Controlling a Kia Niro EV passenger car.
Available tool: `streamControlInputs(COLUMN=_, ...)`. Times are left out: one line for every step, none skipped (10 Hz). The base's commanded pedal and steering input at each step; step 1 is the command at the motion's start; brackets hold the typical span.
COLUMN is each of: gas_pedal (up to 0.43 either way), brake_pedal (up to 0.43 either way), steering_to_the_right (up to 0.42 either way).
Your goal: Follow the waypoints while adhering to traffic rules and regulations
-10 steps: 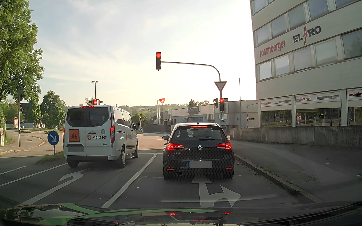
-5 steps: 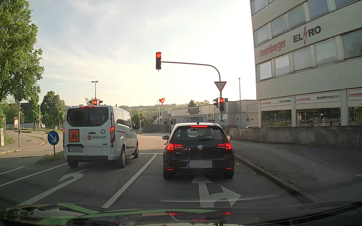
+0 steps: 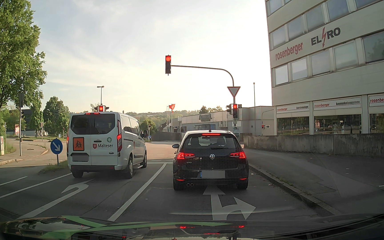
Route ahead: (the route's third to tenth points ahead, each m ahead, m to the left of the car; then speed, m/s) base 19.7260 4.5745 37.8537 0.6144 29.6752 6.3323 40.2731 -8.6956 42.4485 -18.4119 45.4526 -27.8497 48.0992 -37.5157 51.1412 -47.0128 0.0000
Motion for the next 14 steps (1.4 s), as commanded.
streamControlInputs(gas_pedal=0.000, brake_pedal=0.543, steering_to_the_right=-0.021)
streamControlInputs(gas_pedal=0.000, brake_pedal=0.543, steering_to_the_right=-0.021)
streamControlInputs(gas_pedal=0.000, brake_pedal=0.543, steering_to_the_right=-0.021)
streamControlInputs(gas_pedal=0.000, brake_pedal=0.543, steering_to_the_right=-0.021)
streamControlInputs(gas_pedal=0.000, brake_pedal=0.543, steering_to_the_right=-0.021)
streamControlInputs(gas_pedal=0.000, brake_pedal=0.543, steering_to_the_right=-0.021)
streamControlInputs(gas_pedal=0.000, brake_pedal=0.543, steering_to_the_right=-0.021)
streamControlInputs(gas_pedal=0.000, brake_pedal=0.543, steering_to_the_right=-0.021)
streamControlInputs(gas_pedal=0.000, brake_pedal=0.543, steering_to_the_right=-0.021)
streamControlInputs(gas_pedal=0.000, brake_pedal=0.543, steering_to_the_right=-0.021)
streamControlInputs(gas_pedal=0.000, brake_pedal=0.543, steering_to_the_right=-0.021)
streamControlInputs(gas_pedal=0.000, brake_pedal=0.543, steering_to_the_right=-0.021)
streamControlInputs(gas_pedal=0.000, brake_pedal=0.543, steering_to_the_right=-0.021)
streamControlInputs(gas_pedal=0.000, brake_pedal=0.543, steering_to_the_right=-0.021)
